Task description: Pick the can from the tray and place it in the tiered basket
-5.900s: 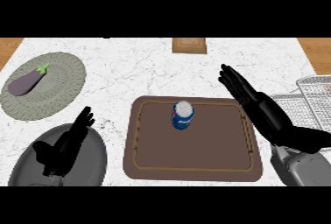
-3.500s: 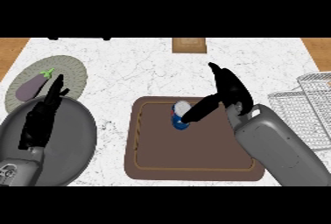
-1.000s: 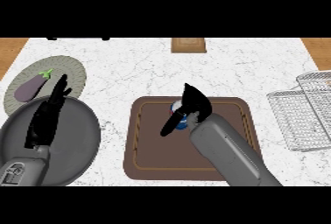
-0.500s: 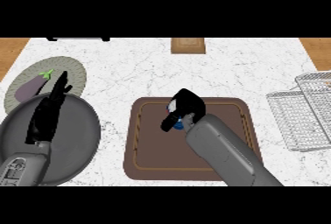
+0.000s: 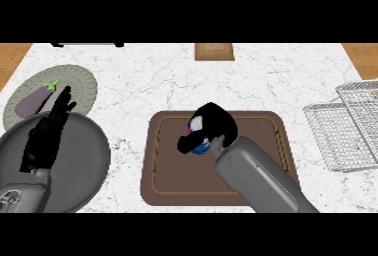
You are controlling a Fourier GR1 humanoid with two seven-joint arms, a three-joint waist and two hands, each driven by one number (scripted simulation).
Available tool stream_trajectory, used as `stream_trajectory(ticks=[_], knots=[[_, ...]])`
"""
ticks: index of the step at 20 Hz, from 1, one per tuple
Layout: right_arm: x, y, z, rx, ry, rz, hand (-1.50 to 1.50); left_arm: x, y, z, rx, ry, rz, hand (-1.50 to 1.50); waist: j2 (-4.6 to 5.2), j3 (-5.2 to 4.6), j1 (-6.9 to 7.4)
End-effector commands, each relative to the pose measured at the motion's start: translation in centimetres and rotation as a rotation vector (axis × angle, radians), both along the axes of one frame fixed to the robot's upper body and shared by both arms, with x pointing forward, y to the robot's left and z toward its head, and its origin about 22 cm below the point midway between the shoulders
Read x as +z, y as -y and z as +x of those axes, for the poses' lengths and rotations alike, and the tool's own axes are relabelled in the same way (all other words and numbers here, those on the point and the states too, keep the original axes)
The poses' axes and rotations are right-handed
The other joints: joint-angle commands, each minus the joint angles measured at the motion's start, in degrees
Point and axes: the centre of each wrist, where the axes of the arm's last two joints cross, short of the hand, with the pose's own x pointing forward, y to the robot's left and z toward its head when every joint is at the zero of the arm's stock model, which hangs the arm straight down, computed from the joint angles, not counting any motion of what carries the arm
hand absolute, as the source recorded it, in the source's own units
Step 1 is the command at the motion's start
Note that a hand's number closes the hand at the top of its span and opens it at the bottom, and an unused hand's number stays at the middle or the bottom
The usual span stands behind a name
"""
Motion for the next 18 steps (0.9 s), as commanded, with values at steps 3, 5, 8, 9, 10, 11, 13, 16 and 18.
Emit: stream_trajectory(ticks=[3, 5, 8, 9, 10, 11, 13, 16, 18], knots=[[-1.2, 0.2, -8.7, 0.316, 0.165, -0.058, 1.50, -0.5, -1.5, -1.1, 0.051, -0.025, 0.001, 0.00, -1.31, 0.02, -2.76], [-1.6, 2.6, -10.9, 0.379, 0.248, -0.059, 1.50, -0.7, -1.2, -1.4, 0.051, -0.019, 0.009, 0.00, -1.21, 0.08, -3.21], [2.6, 4.5, -12.9, 0.259, 0.439, 0.073, 1.50, -0.4, -2.2, -2.2, 0.056, -0.012, 0.007, 0.00, -1.29, 0.09, -3.06], [3.3, 5.7, -13.3, 0.232, 0.513, 0.087, 1.50, -1.4, -1.3, -1.9, 0.066, -0.014, -0.012, 0.00, -1.24, 0.08, -4.37], [4.9, 5.5, -14.2, 0.204, 0.560, 0.111, 1.50, -1.1, -1.2, -1.1, 0.075, -0.012, 0.001, 0.00, -1.00, 0.02, -4.34], [6.5, 6.9, -13.7, 0.190, 0.669, 0.097, 1.50, -0.5, -1.4, -0.9, 0.070, -0.006, 0.005, 0.00, -0.96, 0.07, -4.26], [8.0, 8.8, -14.5, 0.138, 0.776, 0.055, 1.50, -0.5, -1.5, -1.8, 0.058, 0.001, 0.012, 0.00, -0.87, 0.08, -3.11], [11.1, 10.8, -17.4, 0.087, 0.881, 0.064, 1.50, -0.6, -1.3, -1.7, 0.040, -0.008, 0.000, 0.00, -0.65, 0.01, -2.70], [12.9, 12.7, -18.6, 0.040, 0.939, 0.055, 1.50, -0.9, -1.0, -0.8, 0.052, -0.011, 0.004, 0.00, -0.24, 0.03, -2.57]])
